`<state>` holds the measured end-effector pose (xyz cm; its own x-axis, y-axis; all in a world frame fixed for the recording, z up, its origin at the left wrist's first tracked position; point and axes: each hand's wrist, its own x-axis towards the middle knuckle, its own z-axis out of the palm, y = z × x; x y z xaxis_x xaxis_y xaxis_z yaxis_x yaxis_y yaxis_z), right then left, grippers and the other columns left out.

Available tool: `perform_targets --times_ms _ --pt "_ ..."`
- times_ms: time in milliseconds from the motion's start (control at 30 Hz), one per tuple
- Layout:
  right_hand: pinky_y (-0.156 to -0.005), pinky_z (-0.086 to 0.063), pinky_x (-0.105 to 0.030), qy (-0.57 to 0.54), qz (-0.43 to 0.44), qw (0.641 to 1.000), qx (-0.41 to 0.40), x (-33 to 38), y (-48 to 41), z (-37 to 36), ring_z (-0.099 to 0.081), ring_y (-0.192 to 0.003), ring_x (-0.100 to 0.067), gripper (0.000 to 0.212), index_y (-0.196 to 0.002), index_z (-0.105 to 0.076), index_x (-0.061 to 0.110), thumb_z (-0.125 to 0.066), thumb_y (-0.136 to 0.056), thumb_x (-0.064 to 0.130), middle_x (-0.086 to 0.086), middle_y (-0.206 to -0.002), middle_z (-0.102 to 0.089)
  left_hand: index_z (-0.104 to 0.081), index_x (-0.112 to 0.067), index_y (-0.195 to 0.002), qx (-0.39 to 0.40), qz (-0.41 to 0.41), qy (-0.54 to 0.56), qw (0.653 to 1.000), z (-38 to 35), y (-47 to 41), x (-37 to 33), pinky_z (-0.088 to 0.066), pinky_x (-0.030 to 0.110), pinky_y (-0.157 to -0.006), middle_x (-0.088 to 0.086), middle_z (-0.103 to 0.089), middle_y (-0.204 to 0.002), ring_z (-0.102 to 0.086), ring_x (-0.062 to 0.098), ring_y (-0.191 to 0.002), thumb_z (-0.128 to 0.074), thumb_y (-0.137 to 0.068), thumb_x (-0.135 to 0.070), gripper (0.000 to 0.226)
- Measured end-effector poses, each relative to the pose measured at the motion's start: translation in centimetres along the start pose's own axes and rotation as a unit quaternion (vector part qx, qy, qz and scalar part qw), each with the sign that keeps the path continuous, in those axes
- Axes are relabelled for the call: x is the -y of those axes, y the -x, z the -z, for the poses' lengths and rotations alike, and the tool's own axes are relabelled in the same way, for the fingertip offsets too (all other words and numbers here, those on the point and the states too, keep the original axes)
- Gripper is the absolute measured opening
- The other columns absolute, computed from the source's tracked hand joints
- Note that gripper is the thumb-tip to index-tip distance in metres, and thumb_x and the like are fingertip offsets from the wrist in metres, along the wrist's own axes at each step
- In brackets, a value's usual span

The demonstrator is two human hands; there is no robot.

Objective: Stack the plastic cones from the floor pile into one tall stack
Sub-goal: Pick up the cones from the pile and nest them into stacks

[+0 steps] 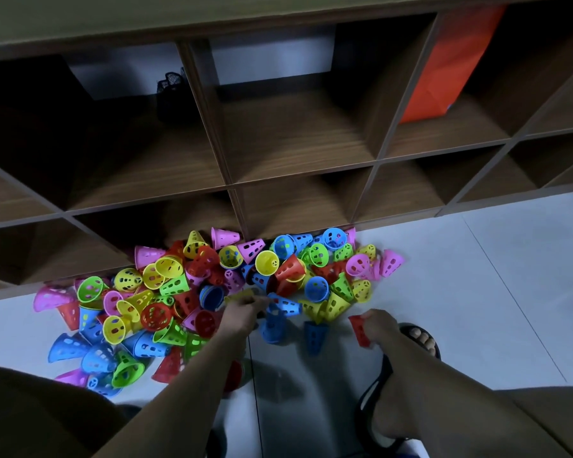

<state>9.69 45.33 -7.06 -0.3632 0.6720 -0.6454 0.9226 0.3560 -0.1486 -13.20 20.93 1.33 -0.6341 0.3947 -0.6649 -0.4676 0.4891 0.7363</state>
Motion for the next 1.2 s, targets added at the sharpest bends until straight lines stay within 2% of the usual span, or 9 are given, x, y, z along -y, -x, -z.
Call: perform_targets --times_ms 167,300,467,567,700,767,900,1067,1200 --pt "-0.093 -0.052 -0.031 -0.028 -0.009 0.999 -0.017 0.6 1.3 -0.8 -0.067 -0.117 -0.026 0.030 -0.120 -0.069 0.014 -0.060 -0.097 0.032 -0.007 -0.123 -0.072 -0.075 -0.004 -0.106 0.015 0.068 -0.040 0.997 0.3 -0.8 2.3 -0.045 0.031 -0.067 0.013 -0.076 -0.107 -0.070 0.025 -0.092 -0.074 -0.097 -0.020 0.019" --pt "-0.085 -0.047 -0.029 -0.121 0.018 0.992 -0.042 1.5 2.3 -0.8 -0.068 -0.109 -0.023 0.006 -0.093 -0.070 0.032 -0.071 -0.092 0.038 0.003 -0.111 -0.075 -0.072 -0.006 -0.107 0.004 0.074 -0.074 0.994 0.3 -1.9 3.5 -0.046 0.031 -0.065 0.014 -0.074 -0.109 -0.072 0.027 -0.096 -0.069 -0.100 -0.024 0.020" --pt "-0.057 -0.043 -0.021 -0.253 0.039 0.963 -0.083 5.2 5.2 1.1 -0.065 -0.073 -0.014 0.016 -0.086 -0.066 0.022 -0.069 -0.099 0.032 0.003 -0.082 -0.068 -0.072 -0.005 -0.094 -0.010 0.094 -0.082 0.992 0.4 -2.9 4.5 -0.048 0.034 -0.065 0.018 -0.071 -0.095 -0.065 0.029 -0.083 -0.070 -0.097 -0.020 0.015" --pt "-0.063 -0.056 -0.029 -0.381 0.014 0.920 -0.087 7.3 5.6 1.8 -0.065 -0.071 -0.018 0.015 -0.087 -0.069 0.025 -0.071 -0.097 0.035 -0.002 -0.084 -0.070 -0.070 -0.002 -0.081 -0.012 0.112 -0.071 0.991 0.5 -3.1 4.6 -0.046 0.038 -0.065 0.017 -0.065 -0.076 -0.059 0.025 -0.065 -0.072 -0.091 -0.017 0.018" --pt "-0.051 -0.042 -0.028 -0.589 -0.018 0.805 0.061 9.5 7.0 1.7 -0.047 -0.052 -0.014 0.019 -0.085 -0.061 0.014 -0.066 -0.102 0.022 -0.001 -0.063 -0.051 -0.061 -0.004 -0.072 -0.034 0.126 -0.007 0.991 0.3 -2.7 4.1 -0.036 0.030 -0.051 0.010 -0.051 -0.059 -0.046 0.019 -0.050 -0.068 -0.092 -0.007 0.022" --pt "-0.052 -0.041 -0.026 -0.610 -0.026 0.783 0.121 10.6 8.0 1.2 -0.047 -0.054 -0.013 0.013 -0.093 -0.062 0.014 -0.061 -0.105 0.018 0.001 -0.062 -0.050 -0.061 -0.008 -0.074 -0.026 0.135 0.008 0.991 0.2 -2.5 4.1 -0.045 0.031 -0.054 0.008 -0.055 -0.063 -0.051 0.020 -0.054 -0.068 -0.093 -0.007 0.020" --pt "-0.050 -0.041 -0.025 -0.572 -0.031 0.803 0.164 11.7 8.3 -1.1 -0.053 -0.056 -0.014 0.009 -0.105 -0.063 0.013 -0.055 -0.108 0.018 0.000 -0.063 -0.053 -0.060 -0.013 -0.083 -0.022 0.157 0.047 0.986 0.4 -2.3 4.3 -0.056 0.038 -0.083 0.005 -0.061 -0.084 -0.059 0.018 -0.072 -0.064 -0.096 -0.002 0.017" --pt "-0.051 -0.045 -0.027 -0.483 -0.033 0.859 0.165 12.6 7.8 -3.2 -0.061 -0.057 -0.018 0.008 -0.101 -0.061 0.015 -0.055 -0.107 0.018 -0.005 -0.065 -0.066 -0.061 -0.009 -0.072 -0.051 0.088 -0.056 0.993 -0.3 -0.9 3.9 -0.051 0.037 -0.067 0.018 -0.066 -0.081 -0.064 0.029 -0.075 -0.059 -0.096 -0.007 0.024" --pt "-0.060 -0.048 -0.036 -0.408 -0.046 0.899 0.154 11.7 5.7 -5.6 -0.062 -0.066 -0.026 0.022 -0.093 -0.070 0.008 -0.062 -0.085 0.027 -0.012 -0.075 -0.070 -0.063 -0.008 -0.081 -0.030 0.055 -0.102 0.993 -1.5 0.5 3.6 -0.051 0.030 -0.060 0.019 -0.069 -0.086 -0.065 0.026 -0.075 -0.058 -0.101 -0.015 0.021"
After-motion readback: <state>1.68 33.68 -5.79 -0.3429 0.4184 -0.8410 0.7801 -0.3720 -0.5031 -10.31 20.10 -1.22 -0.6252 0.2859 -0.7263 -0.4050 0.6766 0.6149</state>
